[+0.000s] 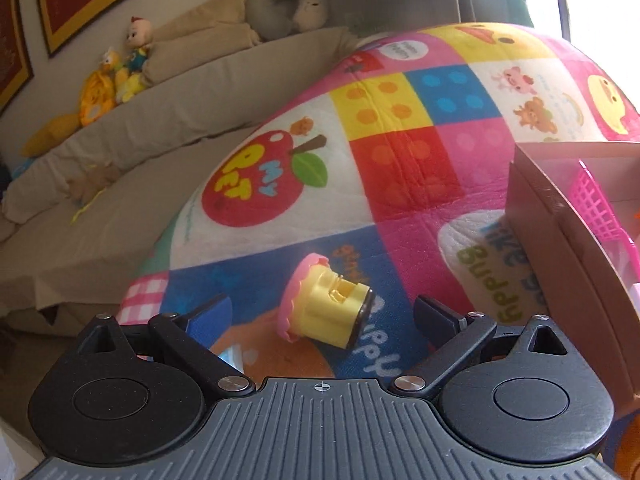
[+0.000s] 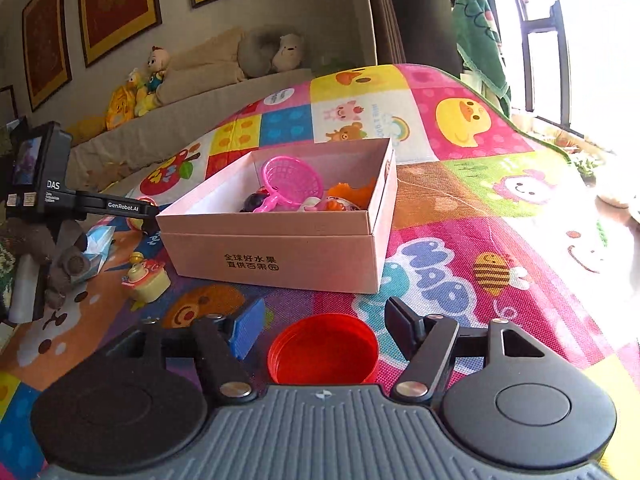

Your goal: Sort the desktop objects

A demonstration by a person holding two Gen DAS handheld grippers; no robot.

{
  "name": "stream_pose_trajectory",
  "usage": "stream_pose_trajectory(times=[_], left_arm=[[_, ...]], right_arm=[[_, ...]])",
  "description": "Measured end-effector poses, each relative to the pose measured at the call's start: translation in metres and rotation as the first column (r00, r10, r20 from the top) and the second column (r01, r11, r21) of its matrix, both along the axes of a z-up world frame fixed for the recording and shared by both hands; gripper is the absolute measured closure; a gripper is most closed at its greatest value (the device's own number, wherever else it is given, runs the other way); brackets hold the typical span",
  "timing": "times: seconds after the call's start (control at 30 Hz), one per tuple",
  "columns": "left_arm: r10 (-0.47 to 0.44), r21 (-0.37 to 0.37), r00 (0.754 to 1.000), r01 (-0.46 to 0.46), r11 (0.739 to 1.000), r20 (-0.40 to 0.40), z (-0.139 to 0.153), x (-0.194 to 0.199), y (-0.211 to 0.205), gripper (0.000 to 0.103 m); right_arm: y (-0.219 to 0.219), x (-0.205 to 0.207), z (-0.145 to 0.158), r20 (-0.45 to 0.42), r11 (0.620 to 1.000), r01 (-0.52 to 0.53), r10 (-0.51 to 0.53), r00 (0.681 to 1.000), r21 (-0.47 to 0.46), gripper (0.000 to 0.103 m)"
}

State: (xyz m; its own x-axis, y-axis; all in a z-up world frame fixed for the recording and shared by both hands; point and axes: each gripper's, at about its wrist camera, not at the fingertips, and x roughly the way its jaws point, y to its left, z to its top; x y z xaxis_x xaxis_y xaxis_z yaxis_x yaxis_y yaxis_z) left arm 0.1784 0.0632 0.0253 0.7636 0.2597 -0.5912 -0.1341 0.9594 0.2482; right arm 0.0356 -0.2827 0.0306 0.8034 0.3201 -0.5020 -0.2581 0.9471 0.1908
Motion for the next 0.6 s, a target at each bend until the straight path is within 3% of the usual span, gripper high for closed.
stream_pose_trajectory(times=[0.07, 0.13, 0.2, 0.33, 0.43, 0.6], left_arm=[[0.009, 0.002, 1.0, -0.009, 1.0, -0.025, -0.006, 0.008, 0.003, 0.013], [0.001, -0.004, 0.999, -0.001, 1.0, -0.048, -0.01, 0.01, 0.004, 0.041], [-0.012, -0.002, 0.999, 0.011, 1.0, -0.047, -0.011, 0.006, 0.003, 0.053], [-0.054, -0.005, 0.998, 0.054, 0.999, -0.02, 0.003, -0.019, -0.003, 0.056], [-0.139, -0.004, 0.99, 0.139, 0.99, 0.028, 0.023, -0.063, -0.014, 0.056], [-0.345, 0.083, 0.938, 0.341, 0.936, 0.039, 0.035, -0.145, -0.048, 0.056]], right_arm=[[-0.003, 0.0, 0.0, 0.001, 1.0, 0.006, -0.006, 1.0, 0.019, 0.035], [-0.003, 0.0, -0.001, 0.001, 1.0, 0.005, -0.005, 1.0, 0.023, 0.035], [-0.003, 0.0, -0.001, 0.005, 1.0, 0.001, -0.001, 1.0, 0.025, 0.035], [-0.004, 0.0, -0.001, 0.006, 0.999, 0.008, -0.009, 1.0, 0.034, 0.034], [-0.004, -0.001, -0.001, 0.007, 0.999, 0.013, -0.014, 1.0, 0.037, 0.032], [-0.003, -0.002, -0.001, 0.013, 0.999, 0.013, -0.014, 1.0, 0.032, 0.03]])
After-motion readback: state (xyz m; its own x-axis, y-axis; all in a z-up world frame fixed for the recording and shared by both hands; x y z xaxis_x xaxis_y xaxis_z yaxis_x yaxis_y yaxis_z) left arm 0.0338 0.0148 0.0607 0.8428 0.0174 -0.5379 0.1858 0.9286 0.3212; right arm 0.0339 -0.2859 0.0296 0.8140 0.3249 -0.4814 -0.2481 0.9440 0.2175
